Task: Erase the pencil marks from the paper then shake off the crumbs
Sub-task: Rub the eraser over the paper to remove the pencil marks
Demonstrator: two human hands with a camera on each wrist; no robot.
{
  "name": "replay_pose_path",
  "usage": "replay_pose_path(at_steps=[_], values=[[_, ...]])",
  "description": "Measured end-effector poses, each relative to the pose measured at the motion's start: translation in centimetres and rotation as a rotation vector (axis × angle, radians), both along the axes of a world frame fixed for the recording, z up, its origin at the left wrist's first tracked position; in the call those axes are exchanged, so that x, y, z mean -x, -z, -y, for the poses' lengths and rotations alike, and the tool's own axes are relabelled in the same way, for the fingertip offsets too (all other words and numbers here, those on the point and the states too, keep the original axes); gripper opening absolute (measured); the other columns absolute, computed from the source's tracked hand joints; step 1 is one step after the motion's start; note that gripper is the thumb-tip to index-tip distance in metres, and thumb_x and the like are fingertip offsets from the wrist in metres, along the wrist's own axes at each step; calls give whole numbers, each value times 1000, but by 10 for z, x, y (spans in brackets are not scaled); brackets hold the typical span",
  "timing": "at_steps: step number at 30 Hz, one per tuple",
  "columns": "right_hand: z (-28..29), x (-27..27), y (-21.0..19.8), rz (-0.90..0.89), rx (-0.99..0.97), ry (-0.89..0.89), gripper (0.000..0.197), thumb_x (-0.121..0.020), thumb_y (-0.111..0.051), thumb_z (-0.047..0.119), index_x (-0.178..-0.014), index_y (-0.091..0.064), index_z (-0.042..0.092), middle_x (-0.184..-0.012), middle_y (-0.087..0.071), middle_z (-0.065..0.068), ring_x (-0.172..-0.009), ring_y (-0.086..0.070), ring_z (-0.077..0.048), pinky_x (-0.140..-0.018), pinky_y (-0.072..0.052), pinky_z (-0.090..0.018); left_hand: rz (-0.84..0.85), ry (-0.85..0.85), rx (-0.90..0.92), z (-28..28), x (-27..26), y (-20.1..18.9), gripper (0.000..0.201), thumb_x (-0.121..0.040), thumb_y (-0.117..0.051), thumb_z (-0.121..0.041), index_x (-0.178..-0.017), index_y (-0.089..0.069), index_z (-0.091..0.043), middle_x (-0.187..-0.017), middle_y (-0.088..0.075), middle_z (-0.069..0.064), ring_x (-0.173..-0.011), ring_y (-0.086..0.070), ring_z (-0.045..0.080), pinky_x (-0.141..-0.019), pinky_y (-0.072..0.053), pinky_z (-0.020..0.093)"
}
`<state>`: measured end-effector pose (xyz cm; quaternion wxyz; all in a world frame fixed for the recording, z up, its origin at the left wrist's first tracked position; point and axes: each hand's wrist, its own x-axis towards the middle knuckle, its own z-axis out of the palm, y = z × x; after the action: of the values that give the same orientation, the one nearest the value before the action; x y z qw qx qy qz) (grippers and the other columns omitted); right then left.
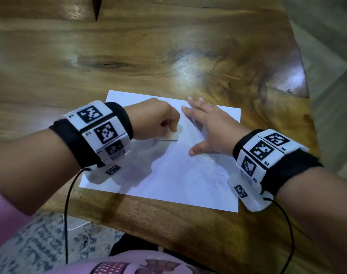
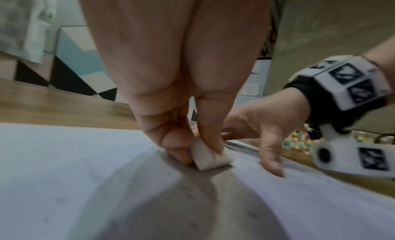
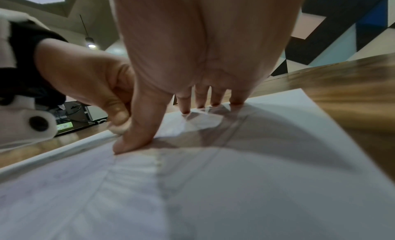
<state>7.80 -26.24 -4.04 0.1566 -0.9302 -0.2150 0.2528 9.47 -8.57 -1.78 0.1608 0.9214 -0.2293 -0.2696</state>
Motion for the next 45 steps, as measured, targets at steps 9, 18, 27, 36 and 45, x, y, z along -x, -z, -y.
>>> replay_pose_path(at_steps=[9,18,27,36,45], values=[[1,2,-3,16,12,34,105,-62,-82,41,-147,-22,22,-159,0,6,-146,2,-12,-113,-5,-21,230,-251,34,3,-14,13,14,-82,-54,-5,-94,-60,-7,-84,-58,12,-83,-53,30,-76,-48,37],[9,9,-3,5,3,86,107,-61,-83,39,-147,-21,26,-159,-2,9,-146,0,-11,-112,-8,-22,271,-271,62,21,-24,4,17,-77,-55,-7,-91,-62,-9,-79,-55,3,-77,-45,19,-68,-37,27],[9,9,-2,-9,15,67,108,-63,-82,40,-148,-17,23,-159,1,6,-146,2,-13,-116,-5,-27,75,-52,81,15,-5,3,5,-77,-62,-11,-75,-66,-14,-76,-63,4,-69,-53,20,-55,-30,21],[12,9,0,-17,16,52,110,-66,-79,43,-149,-10,26,-158,6,8,-146,6,-12,-117,-1,-27,79,24,91,9,5,9,7,-78,-62,-14,-80,-67,-10,-81,-68,8,-72,-53,20,-62,-30,22],[12,9,1,-6,27,44,110,-66,-79,43,-150,-9,25,-159,6,7,-146,6,-13,-116,-1,-27,158,19,93,18,2,12,10,-78,-55,-6,-76,-61,-14,-72,-54,-1,-69,-46,19,-58,-25,24]])
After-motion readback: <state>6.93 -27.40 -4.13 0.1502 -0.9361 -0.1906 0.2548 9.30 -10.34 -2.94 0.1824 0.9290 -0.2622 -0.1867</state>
